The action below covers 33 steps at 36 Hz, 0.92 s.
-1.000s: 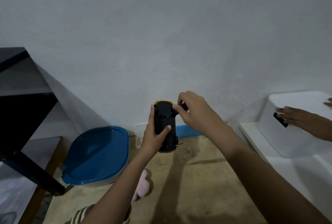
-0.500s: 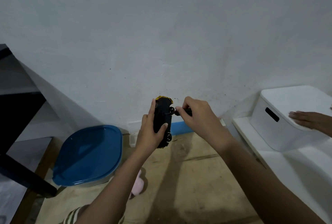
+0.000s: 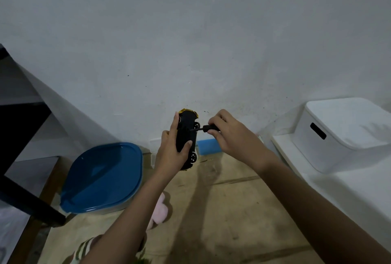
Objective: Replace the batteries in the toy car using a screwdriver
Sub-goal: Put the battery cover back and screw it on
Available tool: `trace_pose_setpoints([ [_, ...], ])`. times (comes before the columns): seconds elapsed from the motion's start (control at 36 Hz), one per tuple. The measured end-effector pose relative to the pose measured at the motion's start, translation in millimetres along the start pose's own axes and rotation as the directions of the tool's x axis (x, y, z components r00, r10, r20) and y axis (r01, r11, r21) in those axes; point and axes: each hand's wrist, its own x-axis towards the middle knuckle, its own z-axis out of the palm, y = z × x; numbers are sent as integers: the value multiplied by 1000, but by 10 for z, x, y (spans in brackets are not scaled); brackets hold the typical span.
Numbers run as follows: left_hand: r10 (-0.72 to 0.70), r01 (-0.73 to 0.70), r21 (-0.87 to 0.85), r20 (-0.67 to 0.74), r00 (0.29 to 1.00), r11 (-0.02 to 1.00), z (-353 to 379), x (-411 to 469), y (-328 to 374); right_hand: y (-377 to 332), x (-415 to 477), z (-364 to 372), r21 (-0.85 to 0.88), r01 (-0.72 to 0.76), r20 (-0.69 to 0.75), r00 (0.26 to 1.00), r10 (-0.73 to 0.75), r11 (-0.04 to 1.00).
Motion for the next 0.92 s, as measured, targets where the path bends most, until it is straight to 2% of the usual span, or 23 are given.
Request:
trace_pose_setpoints([
  [0.17, 63, -67, 159, 29, 998, 985, -95, -76, -5, -26, -63, 45, 101, -155, 18, 988, 154, 983],
  [0.47, 103, -101, 182, -1, 995, 978, -103, -177, -37, -116, -214, 194, 310, -417, 64, 906, 419, 854],
  [0.69, 106, -117, 245, 61, 993, 962, 9, -270, -149, -4, -220, 180, 303, -576, 288, 815, 504, 759],
  [0.75, 100, -115, 250, 71, 992, 961, 46, -293, -171, 31, -244, 197, 372, -664, 382, 747, 545, 649],
  [0.78, 102, -118, 256, 74, 992, 959, 66, -307, -178, 54, -258, 207, 422, -719, 442, 695, 567, 552],
  [0.86, 107, -126, 271, 84, 991, 954, 127, -331, -173, 128, -306, 228, 539, -830, 635, 511, 580, 142],
  [0.92, 108, -131, 271, 98, 989, 954, 174, -338, -158, 200, -361, 242, 549, -820, 761, 410, 504, -163],
])
